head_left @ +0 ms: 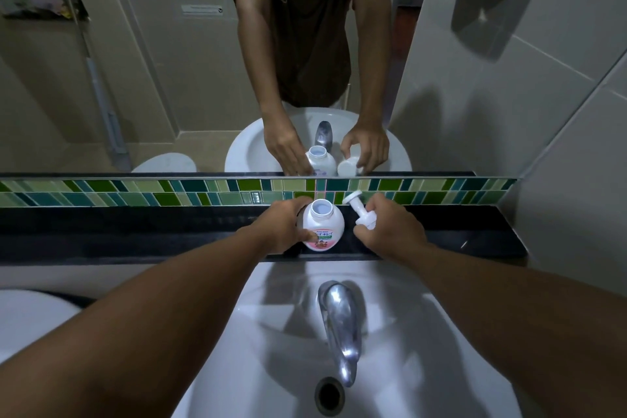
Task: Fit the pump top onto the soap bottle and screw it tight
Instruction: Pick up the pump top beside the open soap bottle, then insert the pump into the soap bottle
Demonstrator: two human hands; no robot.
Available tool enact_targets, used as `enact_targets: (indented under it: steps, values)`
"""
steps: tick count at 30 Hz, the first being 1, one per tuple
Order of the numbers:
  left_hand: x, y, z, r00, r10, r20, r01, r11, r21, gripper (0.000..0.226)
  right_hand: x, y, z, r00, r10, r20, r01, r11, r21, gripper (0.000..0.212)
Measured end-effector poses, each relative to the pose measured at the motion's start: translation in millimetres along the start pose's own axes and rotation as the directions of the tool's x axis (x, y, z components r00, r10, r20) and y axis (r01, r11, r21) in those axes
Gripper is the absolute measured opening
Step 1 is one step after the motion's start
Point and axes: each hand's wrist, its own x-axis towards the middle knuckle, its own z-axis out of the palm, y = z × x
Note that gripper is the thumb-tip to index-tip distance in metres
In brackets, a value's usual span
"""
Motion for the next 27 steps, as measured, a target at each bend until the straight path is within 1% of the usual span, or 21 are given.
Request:
enact_targets:
  steps: [3,6,7,11,13,16,18,22,27]
  values:
    - [0.5,2.8,-0.8,1.000,-0.010,0.008,0.009,1.000,0.008,0.070,0.7,-6.3,-11.9,0.991,-0.069,-0.111,0.086,0.983,0.159,0.030]
    - [1.8,2.8,-0.1,1.000,-0.018,0.006,0.018,1.000,0.025,0.072,6.3,-20.3,-24.8,0.971,-0.144,-0.193,0.194,0.944,0.269,0.042]
    - [1.8,2.9,0.0,1.000,-0.022,0.009,0.022,0.999,0.028,0.072,9.4,-25.5,-28.4,0.963,-0.165,-0.212,0.223,0.931,0.290,0.041]
    - [1.6,2.0,0.0,1.000,-0.027,0.006,0.027,0.999,0.033,0.074,17.7,-51.6,-41.8,0.936,-0.214,-0.278,0.304,0.890,0.339,0.021]
    - [1.1,2.7,-0.3,0.999,-0.032,0.005,0.032,0.999,0.031,0.074,19.0,-65.2,-47.3,0.918,-0.228,-0.323,0.342,0.868,0.360,0.021]
    - [0.4,3.7,-0.2,0.999,-0.034,0.006,0.034,0.999,0.014,0.073,20.0,-80.8,-52.7,0.909,-0.245,-0.336,0.378,0.826,0.419,0.026]
    - [0.1,3.2,-0.2,0.999,-0.037,0.005,0.037,0.999,0.008,0.072,21.5,-87.3,-53.4,0.904,-0.257,-0.343,0.393,0.815,0.425,0.030]
    - [-0.7,3.0,-0.9,0.999,-0.034,-0.002,0.034,0.999,0.015,0.071,22.2,-92.0,-48.9,0.898,-0.281,-0.338,0.410,0.814,0.412,0.035]
    - [-1.4,5.6,-3.6,0.999,-0.040,0.006,0.040,0.999,0.017,0.068,18.3,-86.2,-33.4,0.905,-0.277,-0.321,0.394,0.832,0.391,0.031]
